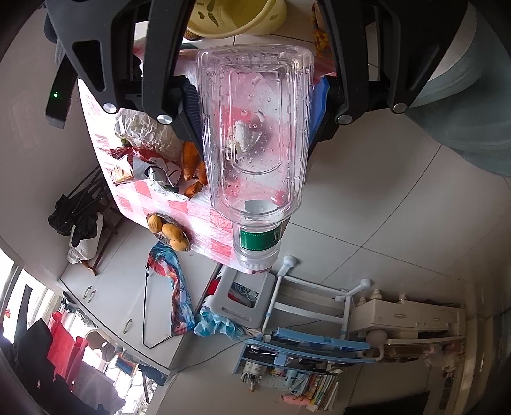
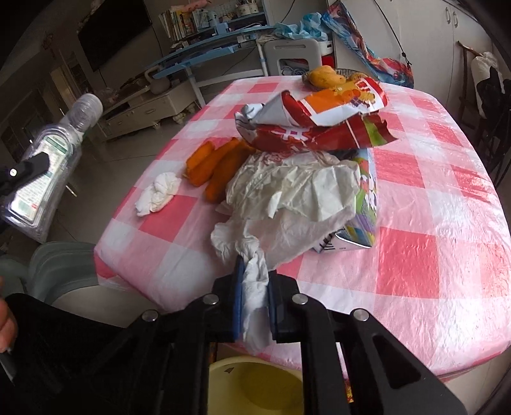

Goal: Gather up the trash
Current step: 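Carry the white tissue in the right tool and drop it into the yellow basin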

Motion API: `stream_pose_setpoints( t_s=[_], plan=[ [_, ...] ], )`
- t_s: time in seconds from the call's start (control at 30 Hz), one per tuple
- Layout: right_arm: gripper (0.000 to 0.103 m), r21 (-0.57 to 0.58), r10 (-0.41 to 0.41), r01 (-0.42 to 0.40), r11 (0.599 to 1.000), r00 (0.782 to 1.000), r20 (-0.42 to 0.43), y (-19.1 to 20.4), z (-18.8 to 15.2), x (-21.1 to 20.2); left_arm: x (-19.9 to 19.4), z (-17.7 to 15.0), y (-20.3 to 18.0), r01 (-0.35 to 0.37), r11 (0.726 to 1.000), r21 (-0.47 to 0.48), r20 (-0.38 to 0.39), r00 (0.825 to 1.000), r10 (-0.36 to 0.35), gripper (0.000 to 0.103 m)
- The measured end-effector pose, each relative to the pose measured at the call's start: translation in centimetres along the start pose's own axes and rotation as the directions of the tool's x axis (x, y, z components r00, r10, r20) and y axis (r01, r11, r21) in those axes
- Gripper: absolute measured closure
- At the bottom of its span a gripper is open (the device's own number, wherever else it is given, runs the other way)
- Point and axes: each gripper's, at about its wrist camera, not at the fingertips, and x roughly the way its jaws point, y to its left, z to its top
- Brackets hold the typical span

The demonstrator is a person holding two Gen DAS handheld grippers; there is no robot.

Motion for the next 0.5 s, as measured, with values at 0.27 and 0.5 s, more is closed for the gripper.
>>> stream_pose_setpoints(
  t_s=[0.27, 0.5],
  plan=[
    [0.091, -0.042, 0.108, -0.103, 0.994, 0.981, 0.160, 1.1, 2.2, -7.2, -0.2, -0.2, -0.2, 0.005, 1.000, 0.005, 0.006, 1.000, -0.005, 0.051],
    [0.091, -0.019, 0.209, -0.208, 0.978, 0.968, 0.143, 0.7, 2.4, -9.8, -0.4, -0.2, 0.0, 0.006, 1.000, 0.007, 0.011, 1.000, -0.006, 0.051]
  ],
)
